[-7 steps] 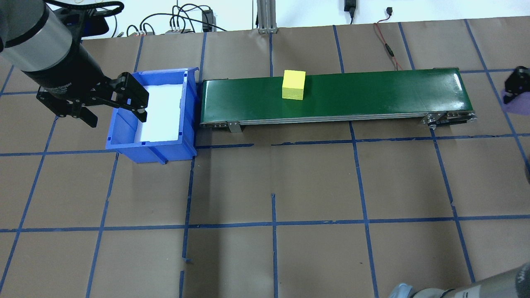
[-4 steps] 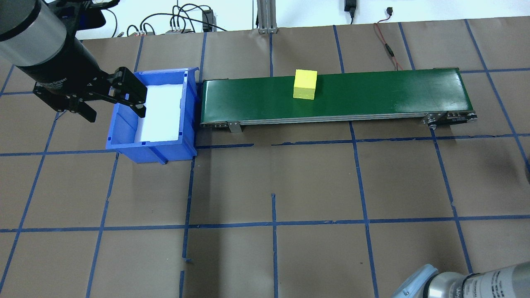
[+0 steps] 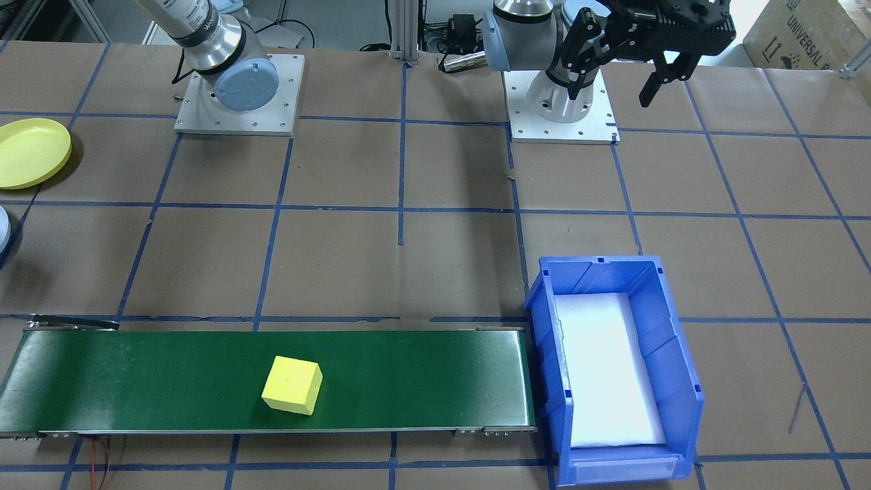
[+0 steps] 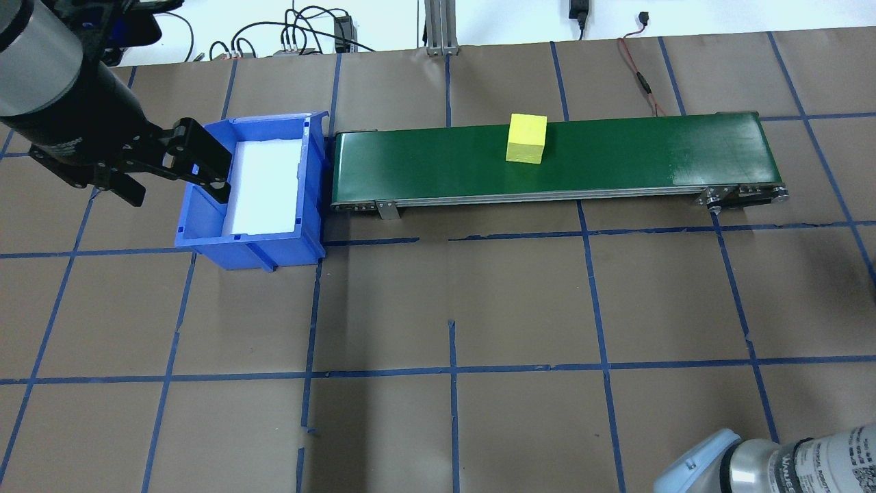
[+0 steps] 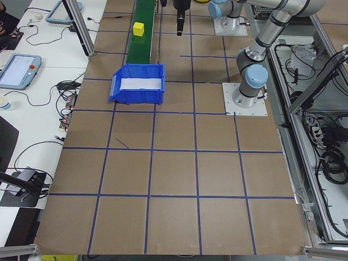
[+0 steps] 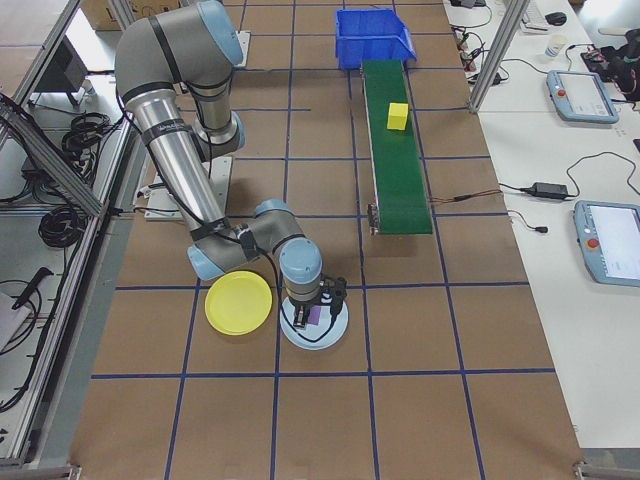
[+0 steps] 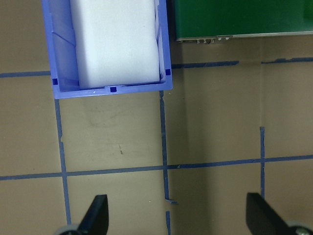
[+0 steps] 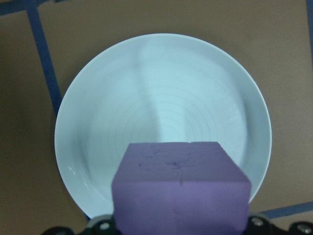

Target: Move block left to right into plate

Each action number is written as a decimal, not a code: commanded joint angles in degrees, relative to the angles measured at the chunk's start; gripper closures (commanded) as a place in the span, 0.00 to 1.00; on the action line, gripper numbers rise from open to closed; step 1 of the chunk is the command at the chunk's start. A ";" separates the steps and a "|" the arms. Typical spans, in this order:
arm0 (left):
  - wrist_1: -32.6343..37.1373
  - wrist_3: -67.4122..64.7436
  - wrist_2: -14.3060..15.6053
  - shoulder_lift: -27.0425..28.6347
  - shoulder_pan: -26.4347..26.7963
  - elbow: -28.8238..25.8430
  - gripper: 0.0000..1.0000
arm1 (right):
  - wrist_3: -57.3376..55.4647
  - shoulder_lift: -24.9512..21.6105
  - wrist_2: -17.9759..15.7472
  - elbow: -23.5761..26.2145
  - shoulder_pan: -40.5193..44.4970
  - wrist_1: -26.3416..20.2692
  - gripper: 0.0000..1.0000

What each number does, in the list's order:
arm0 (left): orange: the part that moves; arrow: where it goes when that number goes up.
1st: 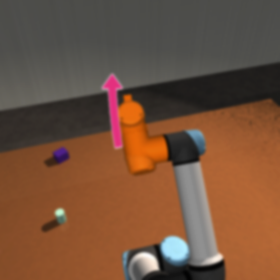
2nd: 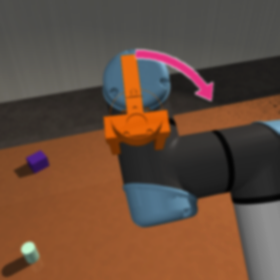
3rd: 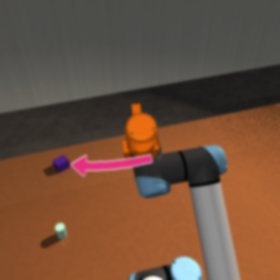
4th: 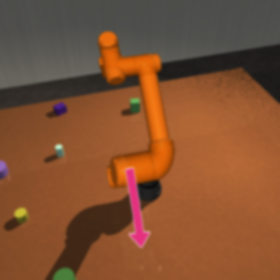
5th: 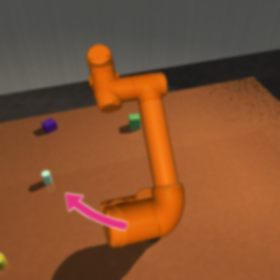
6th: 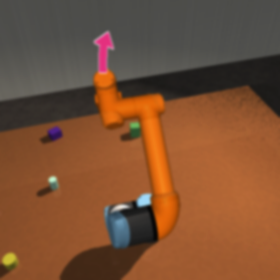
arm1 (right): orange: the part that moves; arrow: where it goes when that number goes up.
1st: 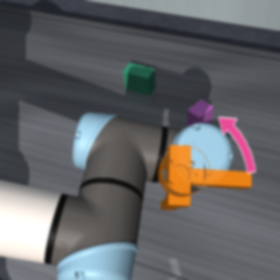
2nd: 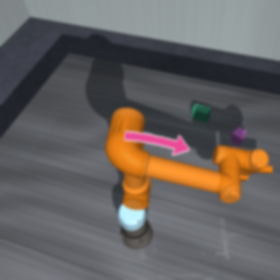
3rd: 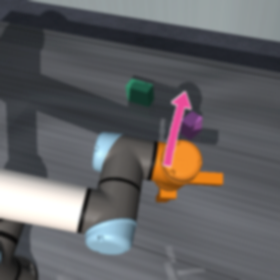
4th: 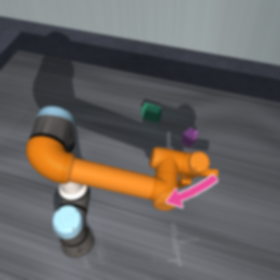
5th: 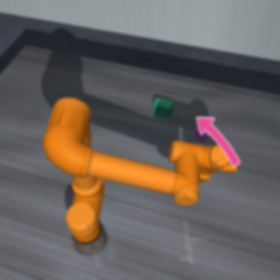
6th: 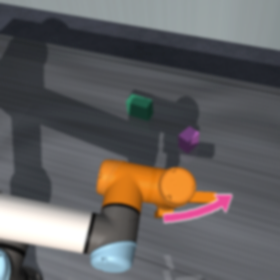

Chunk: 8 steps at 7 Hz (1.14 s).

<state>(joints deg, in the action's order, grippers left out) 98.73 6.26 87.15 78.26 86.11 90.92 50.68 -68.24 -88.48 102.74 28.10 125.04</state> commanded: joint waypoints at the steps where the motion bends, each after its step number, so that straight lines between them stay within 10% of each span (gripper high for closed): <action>1: 0.41 0.06 -1.97 -0.48 -0.06 0.30 0.00 | -0.23 0.13 2.77 -0.08 0.03 0.38 0.00; 5: 0.15 0.41 -3.03 0.30 -1.02 0.92 0.00 | -16.41 -9.79 2.87 -2.54 15.81 -12.77 0.00; 8: 0.50 2.52 -3.48 -0.57 -3.75 -0.22 0.00 | -28.34 -7.80 8.93 -8.05 27.52 -12.37 0.00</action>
<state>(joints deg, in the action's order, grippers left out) 99.08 7.76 83.95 78.01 83.42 90.91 26.34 -77.47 -81.97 97.77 51.81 112.58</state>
